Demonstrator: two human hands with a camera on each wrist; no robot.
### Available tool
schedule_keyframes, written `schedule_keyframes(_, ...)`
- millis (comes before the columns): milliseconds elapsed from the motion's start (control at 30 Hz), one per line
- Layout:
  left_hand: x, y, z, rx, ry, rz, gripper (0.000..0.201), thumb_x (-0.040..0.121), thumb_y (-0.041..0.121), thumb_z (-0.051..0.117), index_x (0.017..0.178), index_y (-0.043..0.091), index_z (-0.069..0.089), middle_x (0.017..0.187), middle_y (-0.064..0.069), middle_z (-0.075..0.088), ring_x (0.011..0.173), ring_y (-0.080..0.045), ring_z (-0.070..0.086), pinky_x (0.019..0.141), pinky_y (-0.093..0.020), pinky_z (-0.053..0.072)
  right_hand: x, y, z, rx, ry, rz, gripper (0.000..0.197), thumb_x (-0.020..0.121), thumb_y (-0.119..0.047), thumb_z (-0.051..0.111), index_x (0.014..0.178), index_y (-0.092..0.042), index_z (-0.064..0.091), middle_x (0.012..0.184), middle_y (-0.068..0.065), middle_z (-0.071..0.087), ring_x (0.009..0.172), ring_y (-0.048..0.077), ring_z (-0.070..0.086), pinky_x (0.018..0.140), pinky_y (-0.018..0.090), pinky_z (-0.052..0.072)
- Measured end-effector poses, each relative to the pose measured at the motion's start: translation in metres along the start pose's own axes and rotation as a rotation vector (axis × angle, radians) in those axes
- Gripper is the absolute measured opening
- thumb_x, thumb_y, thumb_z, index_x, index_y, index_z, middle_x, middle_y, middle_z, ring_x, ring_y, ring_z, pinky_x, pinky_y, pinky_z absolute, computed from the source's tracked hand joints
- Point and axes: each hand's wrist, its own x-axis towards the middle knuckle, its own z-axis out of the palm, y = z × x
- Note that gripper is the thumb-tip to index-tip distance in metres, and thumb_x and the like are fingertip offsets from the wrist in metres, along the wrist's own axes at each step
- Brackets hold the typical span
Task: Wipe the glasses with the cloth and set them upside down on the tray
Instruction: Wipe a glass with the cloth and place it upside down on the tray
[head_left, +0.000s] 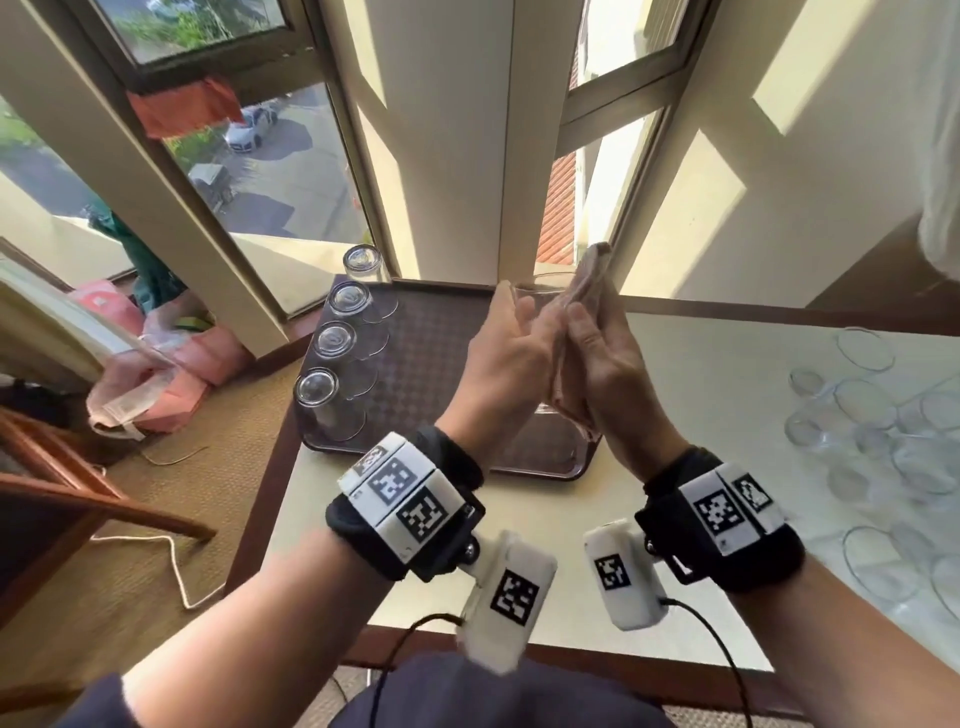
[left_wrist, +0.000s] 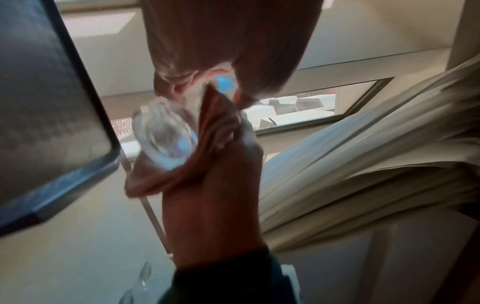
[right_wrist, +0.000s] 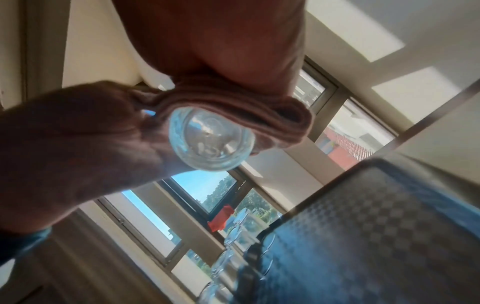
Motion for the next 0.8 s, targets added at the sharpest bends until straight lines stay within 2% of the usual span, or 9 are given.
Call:
schedule_keyframes(167, -0.008, -0.002, 0.005, -0.183, 0.002, 0.060, 0.038, 0.104, 0.030, 0.050, 0.126, 0.001, 0.059, 0.116, -0.010, 0.072, 0.104, -0.021, 0.071, 0.090, -0.031, 0.057, -0.010, 0.000, 0.006, 0.280, -0.072, 0.068, 0.047, 0.108, -0.025, 0.026, 0.154, -0.016, 0.025, 0.143, 0.010, 0.054, 0.130, 0.023, 0.056, 0.108, 0.042, 0.047)
schedule_keyframes(267, -0.006, -0.004, -0.003, -0.217, -0.085, -0.025, 0.038, 0.107, 0.036, 0.037, 0.119, 0.011, 0.063, 0.109, 0.004, 0.076, 0.102, -0.011, 0.072, 0.085, -0.023, 0.056, -0.011, 0.000, -0.003, 0.454, -0.106, 0.178, 0.047, 0.109, -0.028, 0.024, 0.152, -0.011, 0.032, 0.144, 0.015, 0.053, 0.132, 0.029, 0.054, 0.105, 0.041, 0.049)
schedule_keyframes(333, -0.003, -0.001, -0.009, -0.131, -0.138, -0.053, 0.045, 0.107, 0.038, 0.035, 0.131, 0.006, 0.057, 0.123, -0.002, 0.071, 0.108, -0.010, 0.070, 0.083, -0.018, 0.054, -0.009, 0.003, -0.006, 0.460, -0.087, 0.201, 0.046, 0.109, -0.030, 0.025, 0.150, -0.012, 0.034, 0.143, 0.016, 0.054, 0.130, 0.028, 0.056, 0.100, 0.039, 0.053)
schedule_keyframes(400, 0.001, 0.002, -0.009, -0.029, -0.085, -0.066, 0.057, 0.106, 0.033, 0.044, 0.150, -0.002, 0.033, 0.141, -0.017, 0.057, 0.109, -0.014, 0.069, 0.077, -0.016, 0.053, -0.005, 0.007, -0.004, 0.231, -0.005, 0.139, 0.043, 0.108, -0.036, 0.031, 0.147, -0.019, 0.035, 0.141, 0.011, 0.055, 0.125, 0.023, 0.059, 0.097, 0.040, 0.055)
schedule_keyframes(500, 0.001, -0.006, 0.003, 0.016, -0.015, -0.088, 0.067, 0.105, 0.029, 0.050, 0.159, 0.014, 0.013, 0.127, 0.007, 0.058, 0.116, -0.012, 0.059, 0.082, -0.021, 0.050, -0.001, 0.017, 0.001, -0.074, 0.044, 0.083, 0.059, 0.096, -0.056, 0.043, 0.148, -0.030, 0.036, 0.135, 0.007, 0.059, 0.123, 0.025, 0.060, 0.101, 0.055, 0.049)
schedule_keyframes(567, -0.001, -0.009, 0.008, 0.055, 0.048, -0.063, 0.054, 0.103, 0.035, 0.049, 0.151, 0.015, 0.035, 0.112, 0.012, 0.061, 0.116, -0.013, 0.061, 0.082, -0.022, 0.049, -0.002, 0.021, 0.004, 0.065, 0.028, 0.097, 0.050, 0.101, -0.043, 0.039, 0.149, -0.030, 0.035, 0.136, 0.010, 0.060, 0.124, 0.027, 0.060, 0.104, 0.057, 0.046)
schedule_keyframes(633, 0.000, -0.008, 0.005, -0.048, -0.007, -0.109, 0.038, 0.105, 0.038, 0.046, 0.131, 0.013, 0.058, 0.110, 0.004, 0.071, 0.110, -0.014, 0.068, 0.079, -0.021, 0.055, -0.005, 0.019, 0.002, 0.297, -0.013, 0.173, 0.044, 0.107, -0.031, 0.031, 0.148, -0.016, 0.036, 0.139, 0.014, 0.058, 0.127, 0.028, 0.058, 0.108, 0.054, 0.043)
schedule_keyframes(700, 0.002, -0.008, -0.004, -0.201, -0.134, -0.222, 0.042, 0.103, 0.045, 0.043, 0.121, 0.015, 0.066, 0.110, 0.002, 0.076, 0.107, -0.015, 0.071, 0.086, -0.024, 0.057, -0.009, 0.013, -0.002, 0.481, -0.056, 0.299, 0.047, 0.109, -0.035, 0.027, 0.145, -0.010, 0.043, 0.136, 0.017, 0.061, 0.123, 0.027, 0.061, 0.101, 0.046, 0.051)
schedule_keyframes(800, 0.006, -0.004, -0.015, -0.070, -0.200, -0.224, 0.039, 0.101, 0.048, 0.047, 0.116, 0.018, 0.066, 0.105, 0.004, 0.076, 0.100, -0.010, 0.072, 0.090, -0.029, 0.055, -0.006, 0.014, -0.006, 0.507, -0.063, 0.324, 0.050, 0.109, -0.036, 0.026, 0.143, -0.006, 0.046, 0.135, 0.023, 0.059, 0.118, 0.031, 0.063, 0.089, 0.037, 0.058)
